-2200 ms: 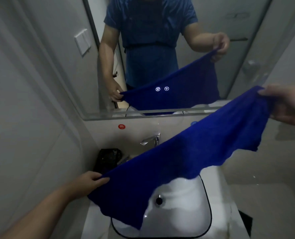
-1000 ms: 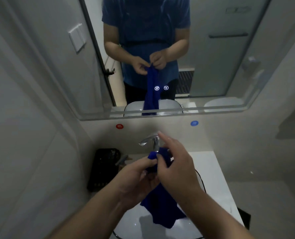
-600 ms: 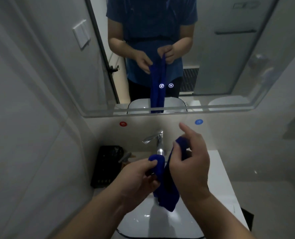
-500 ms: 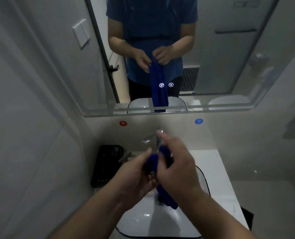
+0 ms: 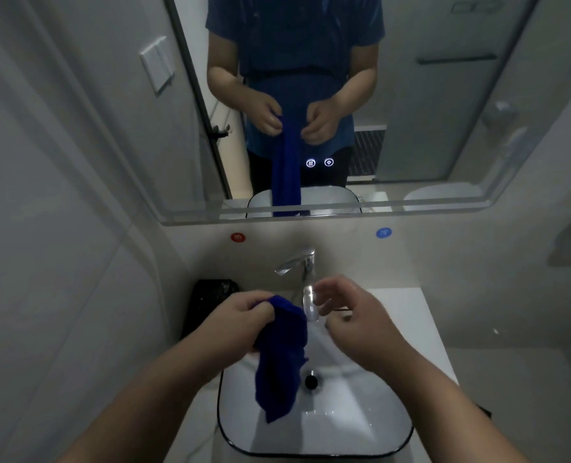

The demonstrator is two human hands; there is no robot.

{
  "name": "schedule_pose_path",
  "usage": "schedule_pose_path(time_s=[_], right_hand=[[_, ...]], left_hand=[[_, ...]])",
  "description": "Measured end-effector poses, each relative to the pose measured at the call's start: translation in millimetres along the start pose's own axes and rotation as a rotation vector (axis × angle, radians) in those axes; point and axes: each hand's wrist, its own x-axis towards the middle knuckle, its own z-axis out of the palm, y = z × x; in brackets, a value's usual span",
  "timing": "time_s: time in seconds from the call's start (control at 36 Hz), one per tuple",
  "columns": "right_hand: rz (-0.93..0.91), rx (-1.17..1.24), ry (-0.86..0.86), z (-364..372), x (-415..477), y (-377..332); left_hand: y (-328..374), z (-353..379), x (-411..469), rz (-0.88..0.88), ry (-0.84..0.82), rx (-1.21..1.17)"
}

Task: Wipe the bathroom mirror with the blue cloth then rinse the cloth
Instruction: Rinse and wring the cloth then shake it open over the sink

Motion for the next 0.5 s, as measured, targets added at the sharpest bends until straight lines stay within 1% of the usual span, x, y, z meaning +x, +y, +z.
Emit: schedule_pose_path(time_s=[0.08, 0.11, 0.17, 0.22, 0.39, 0.44, 0.5], right_hand=[[-0.003, -0.262, -0.251, 9.2, -3.5, 15.6], [0.005, -0.325, -0.294, 14.3, -4.3, 20.8], [0.011, -0.385, -0.318, 24.8, -4.6, 32.9], [0.026, -0.356, -0.321, 33.5, -5.4, 44.2], [0.110, -0.239, -0.335, 38.3, -13.5, 67.1], [0.163, -0.230, -0.366, 35.2, -12.9, 74.4], [0.257, -0.184, -0.445, 30.9, -11.3, 81.0]], left_hand=[[14.0, -8.2, -5.4, 0.115, 0.035, 0.138], [17.9, -11.2, -8.2, 0.149, 0.028, 0.176], [25.4, -17.3, -14.6, 0.223, 0.045, 0.247], [33.1, -22.6, -22.5, 0.299, 0.083, 0.314], [46.6, -38.2, -41.5, 0.491, 0.140, 0.361], [46.3, -43.2, -41.8, 0.530, 0.181, 0.371], [44.8, -47.1, -40.2, 0.566, 0.243, 0.372]])
